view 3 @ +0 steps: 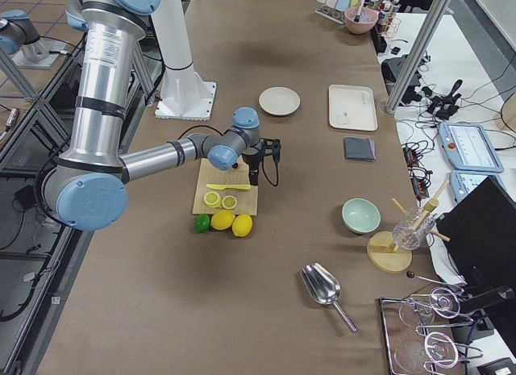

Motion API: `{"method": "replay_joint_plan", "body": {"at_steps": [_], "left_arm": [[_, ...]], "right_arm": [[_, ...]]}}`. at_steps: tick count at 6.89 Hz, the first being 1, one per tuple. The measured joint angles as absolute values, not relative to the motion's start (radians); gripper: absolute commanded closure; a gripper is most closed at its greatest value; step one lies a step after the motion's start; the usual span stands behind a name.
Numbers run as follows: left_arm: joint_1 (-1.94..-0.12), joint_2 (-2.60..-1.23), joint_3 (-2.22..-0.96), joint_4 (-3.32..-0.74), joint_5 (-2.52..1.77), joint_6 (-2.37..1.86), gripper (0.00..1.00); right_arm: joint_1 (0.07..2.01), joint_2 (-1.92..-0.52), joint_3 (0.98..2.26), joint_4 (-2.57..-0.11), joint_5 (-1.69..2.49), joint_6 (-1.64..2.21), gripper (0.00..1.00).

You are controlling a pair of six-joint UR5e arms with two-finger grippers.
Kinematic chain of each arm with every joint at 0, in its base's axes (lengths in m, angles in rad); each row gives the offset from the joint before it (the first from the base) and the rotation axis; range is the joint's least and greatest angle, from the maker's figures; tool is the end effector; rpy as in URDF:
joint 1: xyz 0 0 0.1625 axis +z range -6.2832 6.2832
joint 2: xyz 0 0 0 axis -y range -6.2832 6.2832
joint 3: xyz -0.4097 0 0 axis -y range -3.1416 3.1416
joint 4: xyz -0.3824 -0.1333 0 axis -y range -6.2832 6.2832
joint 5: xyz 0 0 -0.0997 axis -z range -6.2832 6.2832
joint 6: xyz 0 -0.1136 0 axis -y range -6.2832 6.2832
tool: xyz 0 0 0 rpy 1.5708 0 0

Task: Place red cherry on plate
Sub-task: 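Lower the right gripper onto the dark red cherries and grasp them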

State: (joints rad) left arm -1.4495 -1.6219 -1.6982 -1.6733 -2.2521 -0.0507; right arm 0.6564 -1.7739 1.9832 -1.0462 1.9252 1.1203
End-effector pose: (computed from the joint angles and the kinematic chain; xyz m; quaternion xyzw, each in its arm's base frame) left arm 0.0013 -0.5212 0.5609 0.1031 0.3409 0.0797 0.9310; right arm -0.2887 -0.3409 0.4967 0.0456 -0.3869 0.0315 0.9204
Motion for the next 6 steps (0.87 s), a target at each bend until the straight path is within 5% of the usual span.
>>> {"method": "replay_joint_plan", "body": {"at_steps": [6], "left_arm": [[-1.456,-1.618,-1.696,-1.675,-2.253,-0.051,0.01]], "right_arm": [[0.406,-1.79,2.043,-1.055,1.738,1.488,0.26]]}}
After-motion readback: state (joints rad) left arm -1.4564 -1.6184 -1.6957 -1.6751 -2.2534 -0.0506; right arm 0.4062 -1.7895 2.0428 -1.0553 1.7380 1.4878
